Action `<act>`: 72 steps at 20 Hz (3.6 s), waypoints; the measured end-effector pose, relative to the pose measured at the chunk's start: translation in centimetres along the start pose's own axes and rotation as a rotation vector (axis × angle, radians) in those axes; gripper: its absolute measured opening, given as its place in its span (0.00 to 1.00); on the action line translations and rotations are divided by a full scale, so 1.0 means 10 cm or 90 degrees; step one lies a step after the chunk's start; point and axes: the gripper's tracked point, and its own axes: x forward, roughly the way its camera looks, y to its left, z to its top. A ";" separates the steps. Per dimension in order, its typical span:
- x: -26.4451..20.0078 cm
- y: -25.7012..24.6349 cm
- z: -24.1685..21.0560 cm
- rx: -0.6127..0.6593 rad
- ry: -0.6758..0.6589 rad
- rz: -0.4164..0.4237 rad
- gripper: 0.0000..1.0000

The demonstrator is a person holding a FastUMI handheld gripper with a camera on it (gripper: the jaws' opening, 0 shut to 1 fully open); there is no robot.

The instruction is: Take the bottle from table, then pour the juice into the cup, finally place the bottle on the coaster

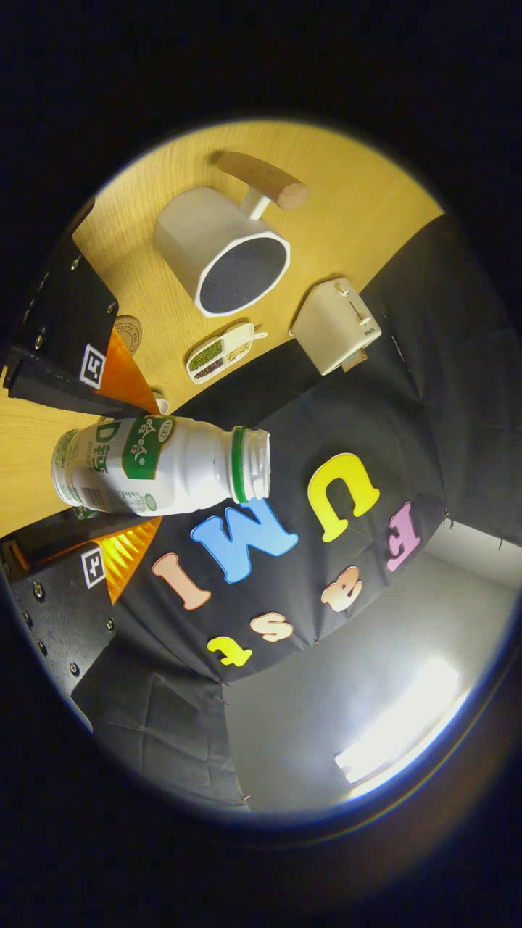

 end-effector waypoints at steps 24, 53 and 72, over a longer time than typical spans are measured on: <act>-0.01 0.32 0.30 -0.308 -0.059 -0.023 0.64; -0.07 0.41 0.24 -0.437 -0.074 -0.024 0.64; -0.04 0.32 0.26 -0.475 -0.081 -0.045 0.66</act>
